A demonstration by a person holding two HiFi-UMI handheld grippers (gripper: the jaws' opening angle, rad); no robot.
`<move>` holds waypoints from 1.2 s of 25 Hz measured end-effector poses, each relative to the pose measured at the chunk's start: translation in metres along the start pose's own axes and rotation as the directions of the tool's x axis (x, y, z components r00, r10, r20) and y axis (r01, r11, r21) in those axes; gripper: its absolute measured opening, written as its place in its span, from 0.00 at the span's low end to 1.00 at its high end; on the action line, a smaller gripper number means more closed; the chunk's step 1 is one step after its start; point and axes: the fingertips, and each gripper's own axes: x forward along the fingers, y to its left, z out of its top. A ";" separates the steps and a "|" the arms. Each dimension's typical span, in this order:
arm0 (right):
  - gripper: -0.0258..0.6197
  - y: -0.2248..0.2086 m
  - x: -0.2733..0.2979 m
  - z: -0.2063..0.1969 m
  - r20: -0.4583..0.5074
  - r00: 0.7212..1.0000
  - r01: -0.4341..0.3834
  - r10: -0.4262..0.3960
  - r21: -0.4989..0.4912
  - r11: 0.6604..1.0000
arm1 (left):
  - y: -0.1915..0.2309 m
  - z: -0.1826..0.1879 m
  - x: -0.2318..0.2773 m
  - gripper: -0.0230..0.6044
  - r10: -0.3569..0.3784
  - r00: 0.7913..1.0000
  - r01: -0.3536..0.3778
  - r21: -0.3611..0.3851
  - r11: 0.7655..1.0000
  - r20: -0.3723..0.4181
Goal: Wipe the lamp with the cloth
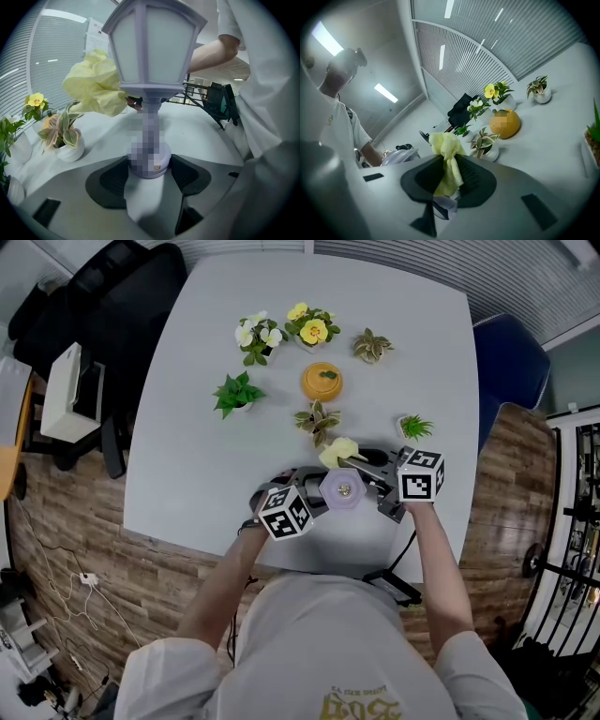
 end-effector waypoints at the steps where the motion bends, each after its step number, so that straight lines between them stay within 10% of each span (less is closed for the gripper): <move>1: 0.17 0.001 -0.002 0.000 0.009 1.000 0.001 -0.001 0.005 1.000 | 0.000 0.000 0.000 0.51 0.000 1.000 0.000 0.000 1.000 0.000; 30: 0.17 0.026 -0.043 -0.005 0.107 0.994 -0.009 0.005 0.040 0.999 | -0.002 -0.001 0.001 0.51 -0.001 1.000 0.001 -0.005 1.000 -0.006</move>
